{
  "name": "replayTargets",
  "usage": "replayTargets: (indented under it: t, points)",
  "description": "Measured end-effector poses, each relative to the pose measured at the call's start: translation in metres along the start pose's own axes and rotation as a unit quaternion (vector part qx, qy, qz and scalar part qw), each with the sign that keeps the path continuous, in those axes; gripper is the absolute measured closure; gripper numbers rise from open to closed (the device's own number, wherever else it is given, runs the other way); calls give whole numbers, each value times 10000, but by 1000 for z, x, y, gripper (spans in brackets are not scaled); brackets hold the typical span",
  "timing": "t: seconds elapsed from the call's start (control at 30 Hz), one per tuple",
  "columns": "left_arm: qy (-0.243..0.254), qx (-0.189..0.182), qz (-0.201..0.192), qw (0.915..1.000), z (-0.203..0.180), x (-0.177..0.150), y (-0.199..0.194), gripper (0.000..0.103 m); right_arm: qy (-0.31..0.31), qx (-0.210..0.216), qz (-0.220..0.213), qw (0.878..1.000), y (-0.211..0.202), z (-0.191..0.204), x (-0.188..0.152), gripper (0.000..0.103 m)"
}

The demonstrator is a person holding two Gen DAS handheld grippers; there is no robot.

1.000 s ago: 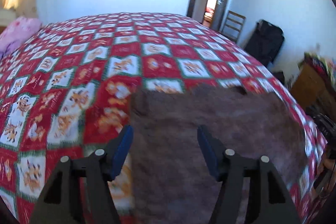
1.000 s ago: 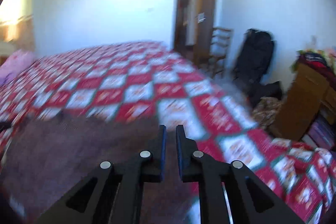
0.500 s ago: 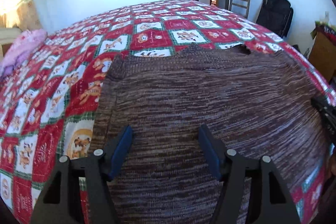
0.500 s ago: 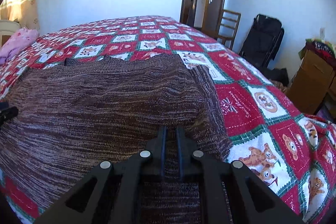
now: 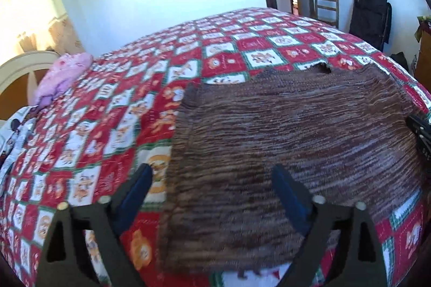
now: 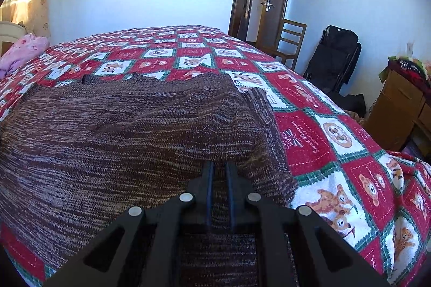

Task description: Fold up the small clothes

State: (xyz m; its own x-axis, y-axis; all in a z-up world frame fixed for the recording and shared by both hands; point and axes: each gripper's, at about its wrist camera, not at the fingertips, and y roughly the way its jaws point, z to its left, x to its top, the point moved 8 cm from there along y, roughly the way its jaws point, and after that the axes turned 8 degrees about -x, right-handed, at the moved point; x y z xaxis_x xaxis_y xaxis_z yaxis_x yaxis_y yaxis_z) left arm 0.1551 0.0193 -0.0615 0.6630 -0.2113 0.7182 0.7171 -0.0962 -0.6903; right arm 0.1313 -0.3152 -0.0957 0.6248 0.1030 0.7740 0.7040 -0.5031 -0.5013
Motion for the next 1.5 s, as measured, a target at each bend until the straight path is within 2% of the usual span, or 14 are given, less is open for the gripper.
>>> replayTargets:
  t: [0.17,0.23,0.3,0.4,0.5,0.6,0.63,0.97,1.1,1.17,1.27,1.33,1.4,1.5]
  points:
    - [-43,59,-57,10000,3,-4,-20,0,-349,-126,442,9983,-1,4,5,93]
    - [0,168,-104,9998,5,-6,-27,0,-186,-346,270,9989,-21,-1,11,93]
    - [8,190,-174,9997,5,-7,-30,0,108,-113,-241,9996,-56,5,17,93]
    - [-85,168,-207,9996,5,-8,-33,0,36,303,-142,9994,-75,30,7,88]
    - [-85,147,-171,9997,4,-9,-35,0,178,585,242,9978,-67,45,-10,84]
    - [-15,235,-191,9995,5,-11,-37,0,191,527,462,9974,-51,50,-30,83]
    - [-8,278,-172,9995,7,-12,-36,0,218,513,269,9981,-52,50,-30,82]
    - [-123,248,-27,9996,7,-16,-28,0,252,485,41,9985,-54,50,-33,78]
    - [-458,-227,147,9986,7,-29,-26,0,319,519,29,9981,-59,47,-37,75]
    - [-804,-577,296,9946,11,-41,-24,0,400,722,87,9965,-59,47,-35,70]
    - [-1413,-976,405,9843,26,-60,-24,0,491,1283,332,9900,-65,50,-33,37]
    - [-1799,-1183,311,9761,38,-69,-27,0,644,1179,262,9906,-84,48,-29,37]
    - [-2139,-1325,184,9676,50,-73,-31,1,850,1363,-20,9870,-111,50,-24,37]
    - [-2872,-1598,-37,9445,67,-78,-35,5,893,1568,-259,9832,-142,62,-20,37]
